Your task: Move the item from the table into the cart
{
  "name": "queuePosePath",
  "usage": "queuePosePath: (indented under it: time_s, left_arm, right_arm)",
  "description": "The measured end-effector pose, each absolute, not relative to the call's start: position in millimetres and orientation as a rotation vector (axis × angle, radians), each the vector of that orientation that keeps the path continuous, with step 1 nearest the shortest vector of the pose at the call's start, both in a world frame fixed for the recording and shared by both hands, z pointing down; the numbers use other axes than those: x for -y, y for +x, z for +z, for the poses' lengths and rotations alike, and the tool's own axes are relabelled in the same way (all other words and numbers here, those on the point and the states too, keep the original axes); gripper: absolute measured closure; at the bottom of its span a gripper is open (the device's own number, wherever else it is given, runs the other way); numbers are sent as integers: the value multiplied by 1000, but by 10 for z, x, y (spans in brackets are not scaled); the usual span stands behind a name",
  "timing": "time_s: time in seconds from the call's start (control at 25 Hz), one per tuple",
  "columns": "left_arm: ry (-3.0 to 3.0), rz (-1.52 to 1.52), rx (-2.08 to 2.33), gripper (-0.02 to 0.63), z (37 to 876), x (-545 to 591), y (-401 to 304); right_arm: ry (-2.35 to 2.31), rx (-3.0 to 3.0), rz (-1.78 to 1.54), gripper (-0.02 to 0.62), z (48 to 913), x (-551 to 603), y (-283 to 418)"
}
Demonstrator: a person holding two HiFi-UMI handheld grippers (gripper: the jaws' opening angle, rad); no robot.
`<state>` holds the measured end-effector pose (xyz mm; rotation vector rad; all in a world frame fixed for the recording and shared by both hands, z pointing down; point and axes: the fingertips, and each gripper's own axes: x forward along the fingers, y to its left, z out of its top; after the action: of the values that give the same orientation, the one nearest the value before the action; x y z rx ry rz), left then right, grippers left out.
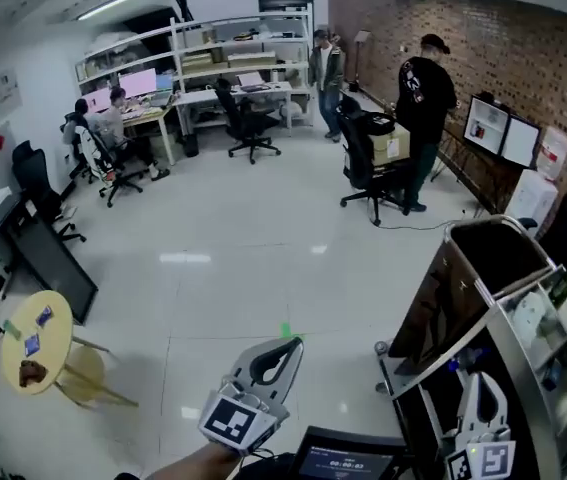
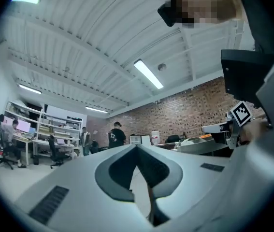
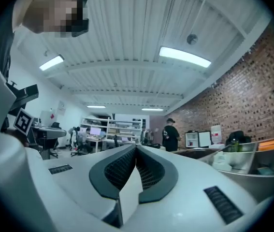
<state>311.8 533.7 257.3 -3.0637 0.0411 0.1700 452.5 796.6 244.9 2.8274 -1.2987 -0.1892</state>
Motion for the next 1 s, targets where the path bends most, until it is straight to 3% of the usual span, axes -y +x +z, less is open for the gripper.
queuePosePath:
  time_s: [0.2, 0.32, 0.72, 1.0]
  left_arm:
    - [-3058, 148, -319, 606, 2675, -3770, 2553]
    - [-3037, 128, -500, 606, 2816, -3032, 2104]
    - [-2871, 82, -1119, 606, 2885, -1162, 1130]
    - [-2723, 24, -1469, 606, 3006, -33, -212]
  right_arm:
    - [2676, 1601, -160, 595, 2536, -5861, 4346]
    - [2553, 1768, -143, 549, 2654, -4908, 4211]
    - [2074, 2316, -133, 549, 2820, -2063, 3724]
    - [1732, 2590, -80, 549, 2957, -157, 2492]
